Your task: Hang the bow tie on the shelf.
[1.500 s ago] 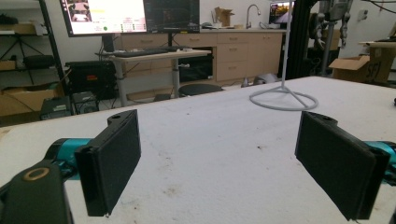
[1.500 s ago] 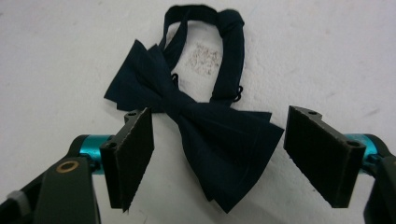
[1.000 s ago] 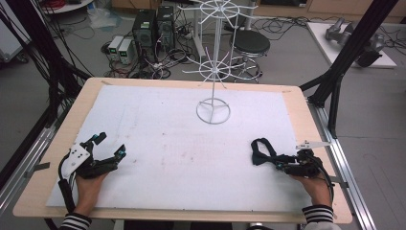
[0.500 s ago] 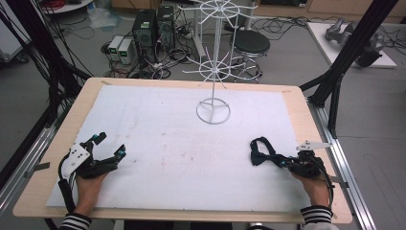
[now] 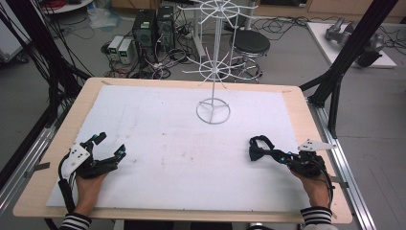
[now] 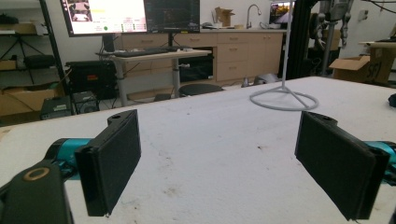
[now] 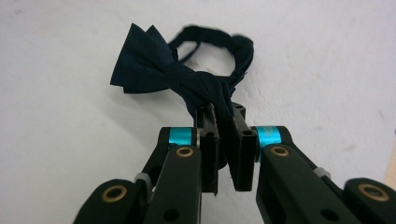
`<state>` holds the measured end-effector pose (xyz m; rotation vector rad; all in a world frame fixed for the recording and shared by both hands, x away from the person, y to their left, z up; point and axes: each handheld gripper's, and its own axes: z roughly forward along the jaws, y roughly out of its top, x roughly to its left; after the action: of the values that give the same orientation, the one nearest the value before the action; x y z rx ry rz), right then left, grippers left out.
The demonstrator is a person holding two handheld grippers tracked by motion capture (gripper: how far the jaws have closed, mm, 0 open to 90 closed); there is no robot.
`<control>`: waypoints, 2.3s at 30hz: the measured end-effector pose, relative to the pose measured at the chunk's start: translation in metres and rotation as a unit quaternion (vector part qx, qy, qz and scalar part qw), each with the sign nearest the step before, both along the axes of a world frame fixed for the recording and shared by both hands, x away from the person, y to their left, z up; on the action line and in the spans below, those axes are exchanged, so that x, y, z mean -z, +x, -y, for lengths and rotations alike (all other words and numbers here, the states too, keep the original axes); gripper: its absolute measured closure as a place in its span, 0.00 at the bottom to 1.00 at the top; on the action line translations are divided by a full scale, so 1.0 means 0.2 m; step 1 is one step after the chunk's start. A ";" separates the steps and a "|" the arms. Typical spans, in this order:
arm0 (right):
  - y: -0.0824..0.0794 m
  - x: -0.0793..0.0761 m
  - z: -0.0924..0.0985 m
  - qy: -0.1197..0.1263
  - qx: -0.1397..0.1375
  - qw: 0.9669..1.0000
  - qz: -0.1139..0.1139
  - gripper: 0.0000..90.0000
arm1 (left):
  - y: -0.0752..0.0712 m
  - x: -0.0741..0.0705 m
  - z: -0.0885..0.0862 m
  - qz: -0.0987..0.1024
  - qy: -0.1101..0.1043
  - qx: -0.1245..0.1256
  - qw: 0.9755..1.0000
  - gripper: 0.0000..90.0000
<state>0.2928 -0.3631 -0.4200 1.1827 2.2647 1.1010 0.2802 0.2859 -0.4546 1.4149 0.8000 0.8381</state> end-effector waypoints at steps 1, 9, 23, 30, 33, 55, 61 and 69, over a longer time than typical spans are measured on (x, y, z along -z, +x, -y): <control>0.00 -0.01 0.00 0.007 -0.005 1.000 0.008 0.94 | 0.00 0.00 0.00 0.000 0.000 0.000 1.000 0.16; -0.01 -0.07 -0.05 0.031 -0.025 0.998 0.039 0.94 | 0.00 0.00 0.00 0.001 -0.001 -0.001 1.000 0.16; -0.02 -0.18 -0.13 0.077 -0.036 0.992 0.095 0.93 | 0.00 0.00 0.00 0.001 0.001 -0.001 1.000 0.16; -0.02 -0.27 -0.21 0.083 -0.054 0.988 0.115 0.93 | 0.00 0.00 0.00 -0.001 0.001 0.000 1.000 0.16; -0.01 -0.32 -0.25 0.081 -0.063 0.987 0.124 0.93 | 0.00 0.00 0.00 0.000 0.002 0.000 1.000 0.16; 0.03 -0.55 -0.39 0.096 -0.063 0.977 0.181 0.93 | 0.00 0.00 0.00 0.000 0.002 0.000 1.000 0.16; 0.05 -0.61 -0.42 0.097 -0.066 0.974 0.193 0.93 | 0.00 0.00 0.00 0.001 0.002 0.000 1.000 0.16; 0.07 -0.68 -0.45 0.107 -0.063 0.970 0.211 0.93 | 0.00 0.00 0.00 0.000 0.002 0.000 1.000 0.16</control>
<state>0.3065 -0.2722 -0.2850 0.7869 1.9472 1.5146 0.2801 0.2855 -0.4545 1.4195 0.7985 0.8395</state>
